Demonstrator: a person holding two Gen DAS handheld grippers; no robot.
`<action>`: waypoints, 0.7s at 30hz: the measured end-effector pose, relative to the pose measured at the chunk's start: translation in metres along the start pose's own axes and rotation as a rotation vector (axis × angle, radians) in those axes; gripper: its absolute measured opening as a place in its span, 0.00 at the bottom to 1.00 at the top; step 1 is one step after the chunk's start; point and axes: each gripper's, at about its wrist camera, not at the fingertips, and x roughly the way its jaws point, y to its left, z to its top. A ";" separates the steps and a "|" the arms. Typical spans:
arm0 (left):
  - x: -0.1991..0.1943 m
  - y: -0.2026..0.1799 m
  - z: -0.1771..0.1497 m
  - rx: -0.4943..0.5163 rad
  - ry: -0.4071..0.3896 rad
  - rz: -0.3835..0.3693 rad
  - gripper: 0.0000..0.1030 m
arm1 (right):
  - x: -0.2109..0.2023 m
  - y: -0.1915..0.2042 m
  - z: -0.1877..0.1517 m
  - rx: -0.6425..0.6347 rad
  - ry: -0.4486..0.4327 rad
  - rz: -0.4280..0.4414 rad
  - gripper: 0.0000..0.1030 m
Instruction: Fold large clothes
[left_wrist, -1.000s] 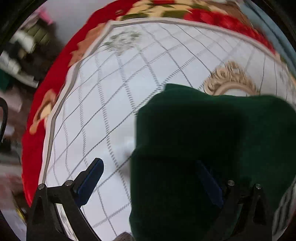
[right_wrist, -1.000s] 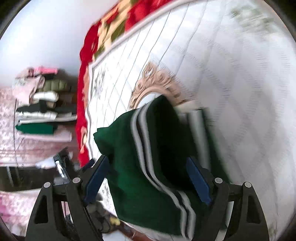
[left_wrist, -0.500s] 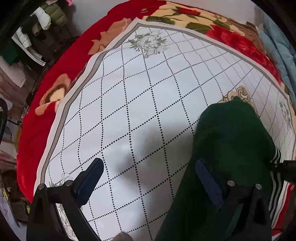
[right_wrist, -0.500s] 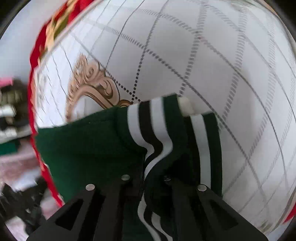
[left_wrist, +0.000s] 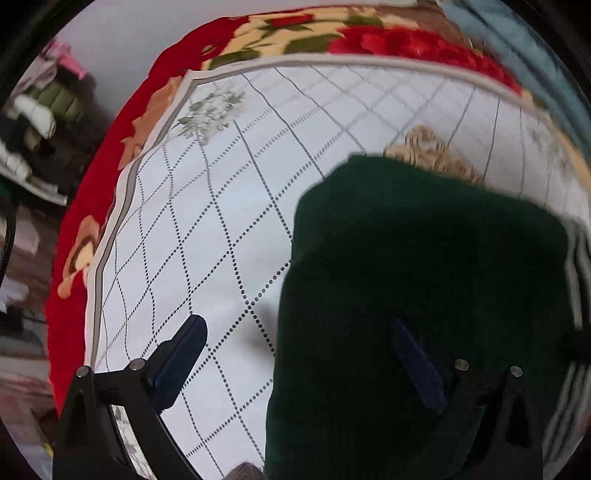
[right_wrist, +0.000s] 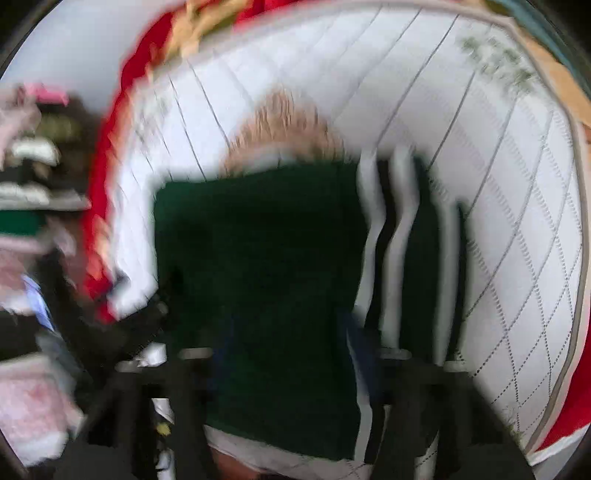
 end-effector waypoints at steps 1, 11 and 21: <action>0.004 0.001 0.000 0.001 0.000 -0.006 1.00 | 0.027 -0.006 -0.002 -0.003 0.060 -0.091 0.00; -0.020 0.038 0.031 -0.143 -0.009 -0.114 1.00 | -0.008 -0.044 0.010 0.125 0.039 0.037 0.27; 0.068 0.024 0.077 -0.142 0.075 -0.074 1.00 | 0.018 -0.079 0.079 0.271 -0.061 0.103 0.37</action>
